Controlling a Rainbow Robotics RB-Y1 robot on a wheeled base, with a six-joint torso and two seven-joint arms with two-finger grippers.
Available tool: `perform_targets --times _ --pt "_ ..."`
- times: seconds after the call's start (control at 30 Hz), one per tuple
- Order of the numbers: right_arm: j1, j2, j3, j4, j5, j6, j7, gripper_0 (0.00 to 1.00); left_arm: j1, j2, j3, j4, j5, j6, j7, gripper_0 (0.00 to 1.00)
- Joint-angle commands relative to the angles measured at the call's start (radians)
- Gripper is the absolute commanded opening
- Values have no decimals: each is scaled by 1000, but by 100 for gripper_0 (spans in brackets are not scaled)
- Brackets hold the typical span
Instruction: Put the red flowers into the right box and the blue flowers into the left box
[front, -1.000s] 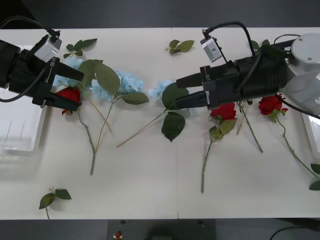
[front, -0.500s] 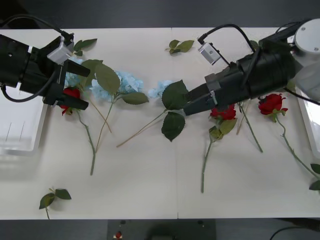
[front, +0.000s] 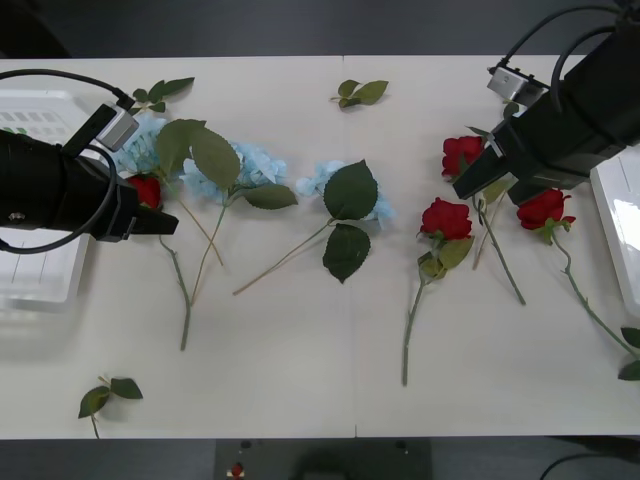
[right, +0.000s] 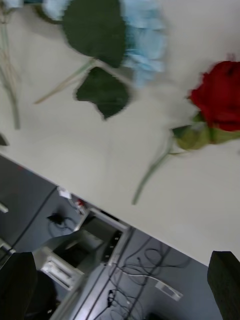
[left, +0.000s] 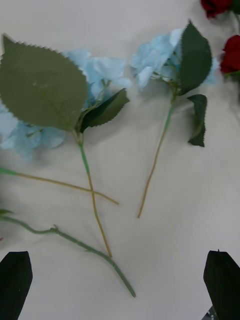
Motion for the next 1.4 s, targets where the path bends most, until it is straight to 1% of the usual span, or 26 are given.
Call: perform_targets --times 0.03,0.17,0.2,0.3,0.33,0.37,0.4,0.53,0.63,0.73,0.83,1.0,1.27,1.4 --pt "-21 -44 2 -30 181 45 -20 100 17 49 0 -70 -102 -6 222 100" --pt "13 -66 5 -54 319 38 -4 100 29 41 -4 -81 -172 2 369 100" --pt "39 -73 7 -72 358 20 12 100 28 34 -6 -81 -194 14 431 100" --pt "128 -113 10 -146 442 -61 88 100 26 14 -6 -81 -249 52 560 100" --pt "170 -129 19 -184 491 -103 114 100 22 6 -12 -81 -273 71 607 100" --pt "188 -136 25 -200 516 -123 126 100 18 3 -15 -81 -284 80 627 100" --pt "232 -158 50 -240 571 -176 144 100 8 -1 -33 -83 -329 103 689 100" --pt "298 -205 103 -258 634 -291 144 100 -35 -11 -121 -80 -490 143 820 100" --pt "332 -221 113 -243 677 -348 147 100 -66 -12 -188 -64 -551 144 900 100" --pt "348 -225 113 -204 681 -385 150 100 -98 -37 -222 -17 -550 146 932 100" --pt "352 -225 119 -154 688 -433 161 100 -130 -83 -233 63 -548 155 926 100" --pt "352 -225 145 -76 712 -511 183 100 -201 -169 -233 193 -554 229 908 100" --pt "352 -222 254 21 760 -667 190 100 -270 -236 -233 357 -574 247 874 100" --pt "352 -201 271 72 761 -706 192 100 -294 -258 -233 422 -585 247 857 100"
